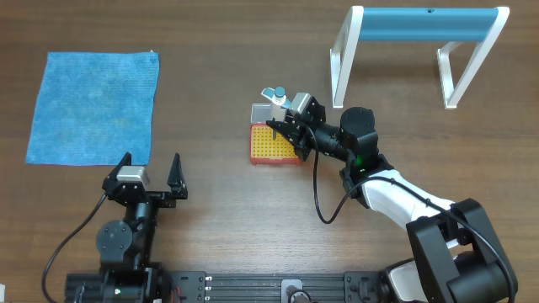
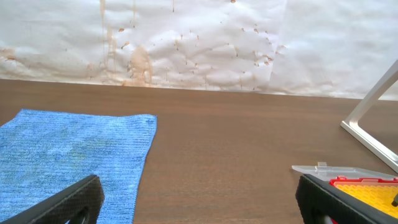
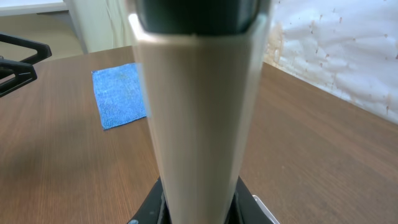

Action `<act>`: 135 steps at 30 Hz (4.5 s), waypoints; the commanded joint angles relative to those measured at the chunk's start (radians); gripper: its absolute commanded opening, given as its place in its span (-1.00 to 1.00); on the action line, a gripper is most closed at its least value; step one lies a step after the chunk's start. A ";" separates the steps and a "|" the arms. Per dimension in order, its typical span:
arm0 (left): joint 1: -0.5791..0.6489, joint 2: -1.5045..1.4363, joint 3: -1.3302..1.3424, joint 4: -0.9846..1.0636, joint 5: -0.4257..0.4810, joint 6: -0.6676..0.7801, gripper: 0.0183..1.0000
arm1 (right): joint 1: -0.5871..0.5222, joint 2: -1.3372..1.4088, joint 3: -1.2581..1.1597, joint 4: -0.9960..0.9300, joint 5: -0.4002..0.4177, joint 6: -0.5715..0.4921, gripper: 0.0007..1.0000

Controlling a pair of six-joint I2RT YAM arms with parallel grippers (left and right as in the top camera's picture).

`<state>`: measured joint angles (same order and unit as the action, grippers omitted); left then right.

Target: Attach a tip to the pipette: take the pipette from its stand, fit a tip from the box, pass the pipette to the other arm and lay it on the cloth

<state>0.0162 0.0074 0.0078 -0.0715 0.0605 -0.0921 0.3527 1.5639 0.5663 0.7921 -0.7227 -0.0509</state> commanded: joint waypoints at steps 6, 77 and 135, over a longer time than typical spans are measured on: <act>-0.004 -0.004 -0.002 -0.005 0.003 -0.008 1.00 | 0.007 0.002 -0.006 0.009 0.024 -0.037 -0.85; -0.004 -0.004 -0.002 -0.005 0.003 -0.008 0.99 | 0.042 -0.119 0.076 -0.135 0.032 -0.082 -0.85; -0.025 1.310 1.067 0.501 1.369 -0.487 1.00 | 0.086 -0.216 0.672 -1.022 -0.267 0.193 -0.85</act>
<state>0.0113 1.3167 1.0470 0.3908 1.3777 -0.5682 0.4290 1.3224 1.2259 -0.2432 -0.9398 0.1085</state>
